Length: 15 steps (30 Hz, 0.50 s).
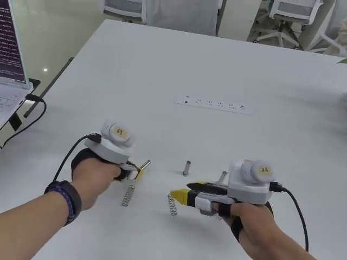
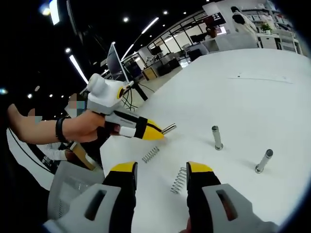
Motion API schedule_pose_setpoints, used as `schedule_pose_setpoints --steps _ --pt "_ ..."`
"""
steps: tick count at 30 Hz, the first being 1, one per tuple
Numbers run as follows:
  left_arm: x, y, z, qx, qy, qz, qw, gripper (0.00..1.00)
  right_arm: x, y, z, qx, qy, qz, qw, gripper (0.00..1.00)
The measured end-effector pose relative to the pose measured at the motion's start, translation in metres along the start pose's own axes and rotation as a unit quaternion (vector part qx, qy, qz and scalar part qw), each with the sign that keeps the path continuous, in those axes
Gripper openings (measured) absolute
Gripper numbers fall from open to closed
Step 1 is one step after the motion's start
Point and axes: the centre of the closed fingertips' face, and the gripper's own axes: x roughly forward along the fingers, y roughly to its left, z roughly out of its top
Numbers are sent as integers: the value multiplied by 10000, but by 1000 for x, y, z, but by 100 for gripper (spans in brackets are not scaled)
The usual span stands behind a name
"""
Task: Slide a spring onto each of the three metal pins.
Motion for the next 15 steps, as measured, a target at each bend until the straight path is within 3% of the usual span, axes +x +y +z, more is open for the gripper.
schedule_pose_setpoints --steps 7,15 --pt "-5 -6 1 14 -67 -26 10000 0 15 -5 6 94 9 -12 10000 35" --pt "-10 -16 4 79 -172 -78 9998 0 31 -8 12 496 -5 88 9987 32"
